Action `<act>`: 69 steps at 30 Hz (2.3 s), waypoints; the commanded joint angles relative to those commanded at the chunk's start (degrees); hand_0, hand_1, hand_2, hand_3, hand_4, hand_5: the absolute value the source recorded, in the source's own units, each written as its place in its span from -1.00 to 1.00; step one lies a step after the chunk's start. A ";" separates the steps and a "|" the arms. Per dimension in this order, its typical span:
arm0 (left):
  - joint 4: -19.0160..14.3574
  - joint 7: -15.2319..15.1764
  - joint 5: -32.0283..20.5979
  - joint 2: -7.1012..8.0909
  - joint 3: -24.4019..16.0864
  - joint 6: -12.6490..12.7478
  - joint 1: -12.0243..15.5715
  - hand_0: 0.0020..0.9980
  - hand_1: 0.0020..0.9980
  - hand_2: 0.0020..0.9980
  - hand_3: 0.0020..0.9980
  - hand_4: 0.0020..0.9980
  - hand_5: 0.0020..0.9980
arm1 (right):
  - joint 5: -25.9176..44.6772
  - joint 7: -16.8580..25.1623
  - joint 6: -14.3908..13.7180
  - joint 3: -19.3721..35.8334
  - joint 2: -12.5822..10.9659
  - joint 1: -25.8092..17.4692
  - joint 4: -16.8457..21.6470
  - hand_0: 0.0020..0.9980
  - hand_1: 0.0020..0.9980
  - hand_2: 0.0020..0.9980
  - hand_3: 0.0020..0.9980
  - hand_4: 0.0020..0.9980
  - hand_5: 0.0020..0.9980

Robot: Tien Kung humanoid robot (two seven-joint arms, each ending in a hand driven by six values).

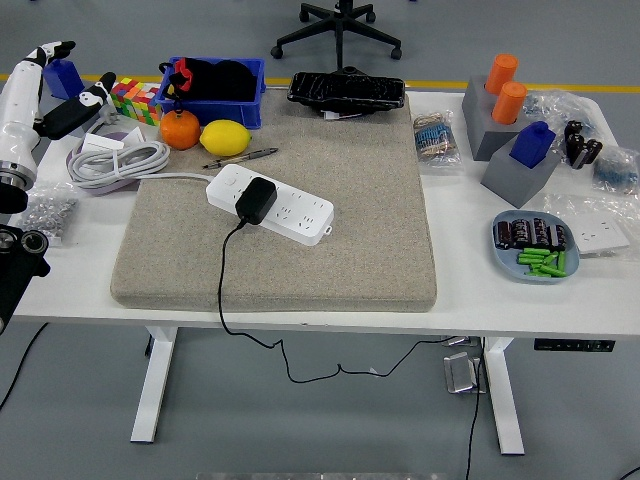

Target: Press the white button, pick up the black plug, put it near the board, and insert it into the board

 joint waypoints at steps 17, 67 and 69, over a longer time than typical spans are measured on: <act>-0.16 -0.10 -0.13 -0.21 -0.41 0.13 -0.39 0.87 0.81 0.71 0.63 0.65 0.31 | 0.12 0.04 0.01 -0.15 -0.16 0.58 -0.11 0.34 0.20 0.13 0.15 0.26 -0.33; -0.27 -0.22 -0.02 -1.23 -0.37 -0.09 -0.24 0.86 0.79 0.69 0.59 0.63 0.28 | -0.32 -0.15 0.07 0.19 0.75 0.33 -0.40 0.34 0.20 0.13 0.15 0.25 -0.33; -0.23 -0.12 0.03 -1.19 -0.53 -0.15 -0.18 0.86 0.79 0.69 0.59 0.63 0.28 | -0.36 -0.17 0.08 0.14 0.87 0.29 -0.42 0.34 0.20 0.13 0.15 0.25 -0.33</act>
